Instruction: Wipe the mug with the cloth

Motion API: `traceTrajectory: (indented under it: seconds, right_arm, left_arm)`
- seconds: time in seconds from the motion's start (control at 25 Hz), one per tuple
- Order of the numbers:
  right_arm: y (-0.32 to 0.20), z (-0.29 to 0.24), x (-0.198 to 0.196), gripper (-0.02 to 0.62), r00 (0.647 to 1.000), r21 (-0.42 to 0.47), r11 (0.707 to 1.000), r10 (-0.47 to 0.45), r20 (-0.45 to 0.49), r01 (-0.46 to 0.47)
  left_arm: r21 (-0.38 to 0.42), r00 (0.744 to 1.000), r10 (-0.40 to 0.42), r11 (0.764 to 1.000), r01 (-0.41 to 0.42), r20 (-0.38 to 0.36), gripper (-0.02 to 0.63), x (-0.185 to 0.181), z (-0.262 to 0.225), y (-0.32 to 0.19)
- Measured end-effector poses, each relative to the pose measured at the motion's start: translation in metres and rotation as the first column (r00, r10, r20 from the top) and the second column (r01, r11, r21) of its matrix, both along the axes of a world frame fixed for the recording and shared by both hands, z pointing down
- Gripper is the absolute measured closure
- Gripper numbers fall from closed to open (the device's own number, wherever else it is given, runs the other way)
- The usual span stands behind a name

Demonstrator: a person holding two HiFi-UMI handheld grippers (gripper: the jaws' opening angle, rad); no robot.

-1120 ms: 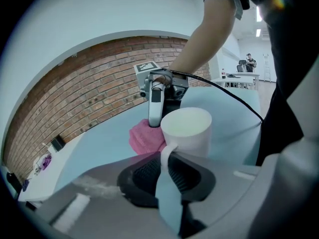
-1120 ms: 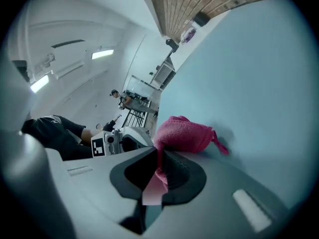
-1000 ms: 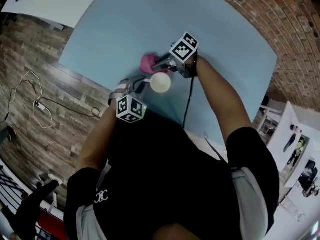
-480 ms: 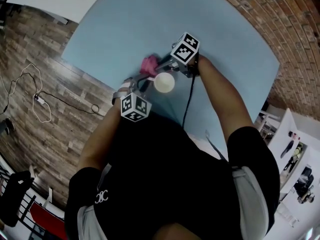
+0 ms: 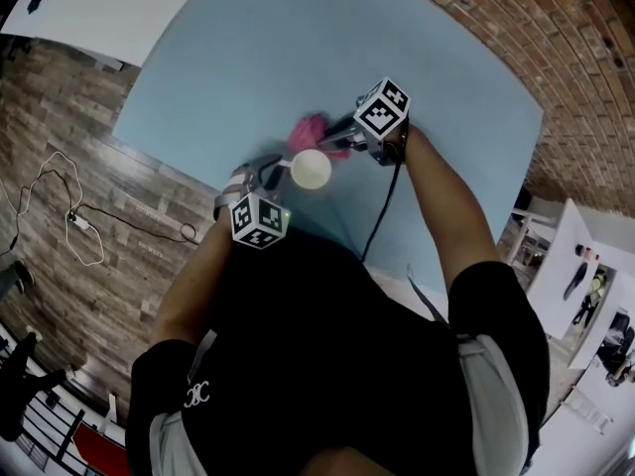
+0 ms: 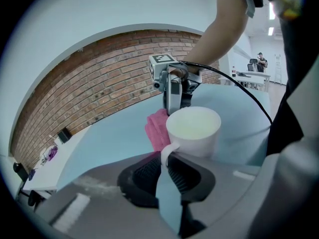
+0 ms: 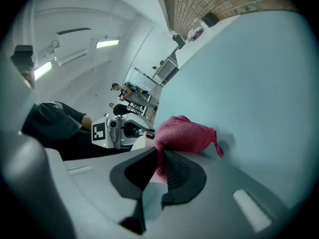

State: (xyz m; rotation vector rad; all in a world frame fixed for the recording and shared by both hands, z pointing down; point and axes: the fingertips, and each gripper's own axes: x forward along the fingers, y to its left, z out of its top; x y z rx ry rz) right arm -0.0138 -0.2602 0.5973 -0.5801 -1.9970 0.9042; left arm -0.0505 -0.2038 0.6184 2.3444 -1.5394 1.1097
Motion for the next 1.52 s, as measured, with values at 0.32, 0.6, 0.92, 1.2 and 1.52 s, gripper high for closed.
traceTrajectory:
  seconds: [0.32,0.6,0.92,1.2,1.52]
  right_arm:
    - [0.017,-0.005,0.036,0.555,0.99,0.103,0.987,0.118,0.075,-0.125]
    - [0.054,-0.006,0.057,0.554,0.969,0.161,0.961,0.205,0.141,-0.226]
    - [0.106,0.021,0.06,0.554,0.971,0.165,0.959,0.215,0.102,-0.23]
    - [0.089,-0.007,0.058,0.554,0.934,0.21,0.918,0.299,0.195,-0.338]
    - [0.084,-0.008,0.056,0.554,0.913,0.227,0.892,0.344,0.218,-0.39]
  left_arm:
    - [-0.008,0.999,-0.045,0.999,0.045,0.006,0.554,-0.003,0.001,0.0]
    - [-0.001,0.992,-0.123,0.992,0.123,0.019,0.557,-0.01,0.002,0.001]
    - [-0.003,0.988,-0.153,0.988,0.154,0.021,0.557,-0.012,0.002,0.003]
    - [-0.035,0.986,-0.165,0.986,0.164,-0.025,0.557,-0.008,0.006,0.007]
    - [-0.03,0.988,-0.151,0.988,0.151,-0.004,0.557,-0.006,0.004,0.011]
